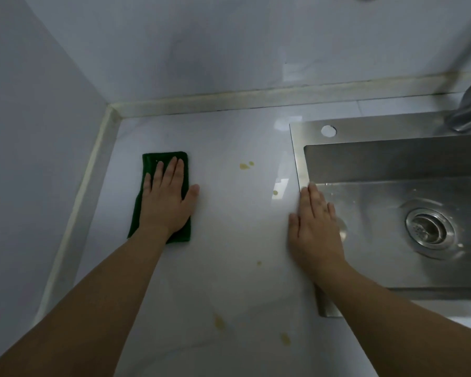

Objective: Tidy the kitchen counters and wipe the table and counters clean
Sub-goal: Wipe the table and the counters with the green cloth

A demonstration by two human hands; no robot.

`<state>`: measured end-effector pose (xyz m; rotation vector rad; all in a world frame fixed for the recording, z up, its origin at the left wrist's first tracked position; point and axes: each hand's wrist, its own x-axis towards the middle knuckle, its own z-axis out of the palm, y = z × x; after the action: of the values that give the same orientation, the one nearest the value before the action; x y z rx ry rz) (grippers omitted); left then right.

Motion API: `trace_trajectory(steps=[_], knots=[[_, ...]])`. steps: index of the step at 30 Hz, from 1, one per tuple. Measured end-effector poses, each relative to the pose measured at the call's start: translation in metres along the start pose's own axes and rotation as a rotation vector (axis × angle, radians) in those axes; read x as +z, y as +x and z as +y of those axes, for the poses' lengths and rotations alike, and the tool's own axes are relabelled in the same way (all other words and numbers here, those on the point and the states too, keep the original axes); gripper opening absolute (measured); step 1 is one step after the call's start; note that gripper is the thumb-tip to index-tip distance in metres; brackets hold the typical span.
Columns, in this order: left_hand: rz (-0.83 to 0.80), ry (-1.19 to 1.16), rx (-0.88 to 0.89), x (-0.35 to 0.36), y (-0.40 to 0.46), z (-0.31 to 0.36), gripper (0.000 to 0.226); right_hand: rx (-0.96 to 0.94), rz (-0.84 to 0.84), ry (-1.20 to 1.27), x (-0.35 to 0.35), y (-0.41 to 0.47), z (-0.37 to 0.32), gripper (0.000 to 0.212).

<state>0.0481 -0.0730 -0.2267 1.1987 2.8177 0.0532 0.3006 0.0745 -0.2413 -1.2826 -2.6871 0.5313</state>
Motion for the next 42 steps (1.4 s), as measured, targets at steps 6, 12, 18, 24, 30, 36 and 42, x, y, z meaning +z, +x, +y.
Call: trace_trajectory(steps=[6, 12, 18, 24, 30, 36, 42], knots=[[-0.018, 0.013, 0.006, 0.004, -0.010, 0.000, 0.079, -0.009, -0.010, -0.049, 0.004, -0.001, 0.003, 0.068], [-0.031, 0.008, 0.027, 0.004, -0.054, 0.003, 0.078, -0.012, -0.006, -0.096, 0.000, -0.001, 0.002, 0.058], [-0.053, -0.008, 0.037, 0.007, -0.122, 0.001, 0.081, -0.019, -0.025, -0.132, -0.006, -0.005, -0.002, 0.059], [-0.044, -0.024, 0.036, 0.013, -0.195, 0.000, 0.077, -0.014, -0.012, -0.179, -0.007, -0.011, -0.008, 0.057], [-0.027, -0.034, 0.036, 0.015, -0.215, -0.003, 0.076, -0.018, 0.019, -0.206, -0.005, -0.016, -0.010, 0.057], [-0.029, 0.006, 0.037, 0.017, -0.208, -0.003, 0.077, -0.008, 0.034, -0.235, -0.002, -0.015, -0.011, 0.058], [-0.045, -0.004, -0.010, 0.021, -0.220, 0.022, 0.084, -0.021, 0.030, -0.232, -0.003, -0.015, -0.008, 0.058]])
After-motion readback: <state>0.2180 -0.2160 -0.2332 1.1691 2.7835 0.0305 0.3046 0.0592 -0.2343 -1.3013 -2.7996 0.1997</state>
